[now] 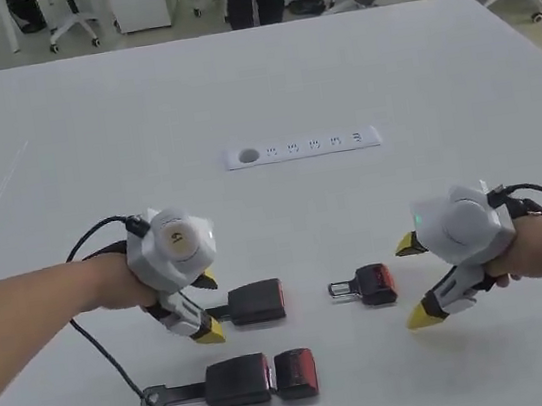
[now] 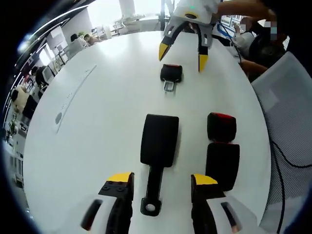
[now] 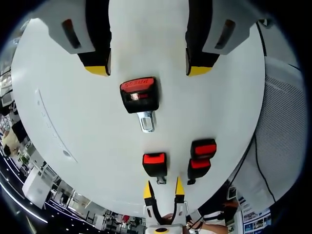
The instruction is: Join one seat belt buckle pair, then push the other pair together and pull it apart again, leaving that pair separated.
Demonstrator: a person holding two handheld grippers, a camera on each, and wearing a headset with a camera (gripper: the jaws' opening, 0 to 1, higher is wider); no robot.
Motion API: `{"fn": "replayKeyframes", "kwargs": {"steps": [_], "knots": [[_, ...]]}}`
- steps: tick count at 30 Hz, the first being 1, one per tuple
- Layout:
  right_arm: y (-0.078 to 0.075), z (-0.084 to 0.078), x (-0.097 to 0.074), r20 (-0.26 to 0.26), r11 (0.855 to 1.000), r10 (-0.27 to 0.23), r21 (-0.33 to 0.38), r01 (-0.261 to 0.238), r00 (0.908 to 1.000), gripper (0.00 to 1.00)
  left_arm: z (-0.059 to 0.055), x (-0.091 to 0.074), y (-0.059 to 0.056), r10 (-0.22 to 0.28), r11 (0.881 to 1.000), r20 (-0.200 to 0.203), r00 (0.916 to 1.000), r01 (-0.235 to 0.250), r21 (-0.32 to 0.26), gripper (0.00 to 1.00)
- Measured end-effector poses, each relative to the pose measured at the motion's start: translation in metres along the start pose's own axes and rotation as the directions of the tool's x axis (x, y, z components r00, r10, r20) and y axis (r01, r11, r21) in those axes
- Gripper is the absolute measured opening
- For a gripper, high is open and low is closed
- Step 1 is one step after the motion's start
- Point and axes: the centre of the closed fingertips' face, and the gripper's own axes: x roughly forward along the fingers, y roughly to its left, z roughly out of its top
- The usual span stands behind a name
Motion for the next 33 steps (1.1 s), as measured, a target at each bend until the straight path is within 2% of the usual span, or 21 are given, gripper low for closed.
{"fn": "replayKeyframes", "kwargs": {"steps": [5, 9, 10, 11, 14, 15, 18, 20, 22, 26, 27, 28, 29, 30, 31, 32, 33], "knots": [[0.005, -0.007, -0.005, 0.006, 1.0, -0.014, 0.014, 0.013, 0.9999, 0.63, -0.012, -0.01, -0.009, 0.02, 0.997, 0.043, 0.9989, -0.017, -0.073, 0.51], [0.009, -0.013, -0.008, 0.014, 0.999, -0.025, 0.032, 0.024, 0.9996, 0.65, -0.024, -0.013, -0.007, 0.045, 0.992, 0.088, 0.9951, -0.034, -0.123, 0.54], [0.013, -0.013, -0.01, 0.019, 0.999, -0.027, 0.038, 0.026, 0.9995, 0.65, -0.023, -0.016, -0.01, 0.05, 0.991, 0.095, 0.9942, -0.038, -0.131, 0.54], [0.014, -0.014, -0.01, 0.02, 0.999, -0.03, 0.041, 0.029, 0.9994, 0.66, -0.023, -0.02, -0.013, 0.061, 0.988, 0.11, 0.9921, -0.045, -0.148, 0.56], [0.019, -0.016, -0.013, 0.032, 0.997, -0.041, 0.059, 0.039, 0.9986, 0.67, -0.031, -0.022, -0.01, 0.088, 0.981, 0.149, 0.9849, -0.059, -0.185, 0.59], [0.019, -0.019, -0.012, 0.039, 0.997, -0.049, 0.067, 0.046, 0.9981, 0.67, -0.033, -0.024, -0.009, 0.103, 0.977, 0.17, 0.98, -0.068, -0.203, 0.6], [0.023, -0.019, -0.018, 0.058, 0.993, -0.069, 0.098, 0.063, 0.9959, 0.69, -0.031, -0.033, -0.017, 0.134, 0.97, 0.213, 0.9679, -0.084, -0.23, 0.65], [0.024, -0.018, -0.022, 0.07, 0.99, -0.093, 0.117, 0.084, 0.9933, 0.69, -0.034, -0.037, -0.02, 0.149, 0.963, 0.236, 0.9603, -0.087, -0.254, 0.66], [0.025, -0.017, -0.025, 0.088, 0.986, -0.106, 0.138, 0.093, 0.9904, 0.7, -0.036, -0.04, -0.024, 0.166, 0.954, 0.276, 0.9467, -0.083, -0.287, 0.67], [0.03, -0.019, -0.03, 0.107, 0.978, -0.138, 0.173, 0.118, 0.9847, 0.71, -0.039, -0.046, -0.033, 0.199, 0.941, 0.316, 0.9275, -0.091, -0.325, 0.7], [0.033, -0.019, -0.033, 0.116, 0.974, -0.146, 0.189, 0.122, 0.9826, 0.71, -0.04, -0.048, -0.037, 0.21, 0.938, 0.33, 0.9203, -0.095, -0.332, 0.71], [0.035, -0.02, -0.034, 0.118, 0.972, -0.151, 0.199, 0.125, 0.9815, 0.71, -0.045, -0.048, -0.035, 0.218, 0.937, 0.339, 0.915, -0.099, -0.336, 0.71], [0.037, -0.022, -0.034, 0.124, 0.969, -0.16, 0.208, 0.132, 0.9794, 0.72, -0.047, -0.05, -0.037, 0.232, 0.934, 0.353, 0.9064, -0.106, -0.342, 0.71], [0.039, -0.022, -0.035, 0.132, 0.966, -0.166, 0.222, 0.134, 0.9772, 0.72, -0.044, -0.053, -0.042, 0.236, 0.932, 0.356, 0.9044, -0.107, -0.345, 0.72], [0.042, -0.021, -0.036, 0.137, 0.963, -0.173, 0.232, 0.138, 0.9753, 0.72, -0.043, -0.056, -0.046, 0.252, 0.926, 0.364, 0.8964, -0.115, -0.359, 0.72], [0.046, -0.021, -0.038, 0.143, 0.957, -0.187, 0.248, 0.148, 0.9718, 0.73, -0.047, -0.056, -0.045, 0.262, 0.922, 0.372, 0.8903, -0.117, -0.369, 0.73], [0.048, -0.021, -0.038, 0.152, 0.953, -0.197, 0.262, 0.153, 0.9686, 0.73, -0.051, -0.057, -0.045, 0.282, 0.912, 0.38, 0.8808, -0.124, -0.39, 0.74]]}}
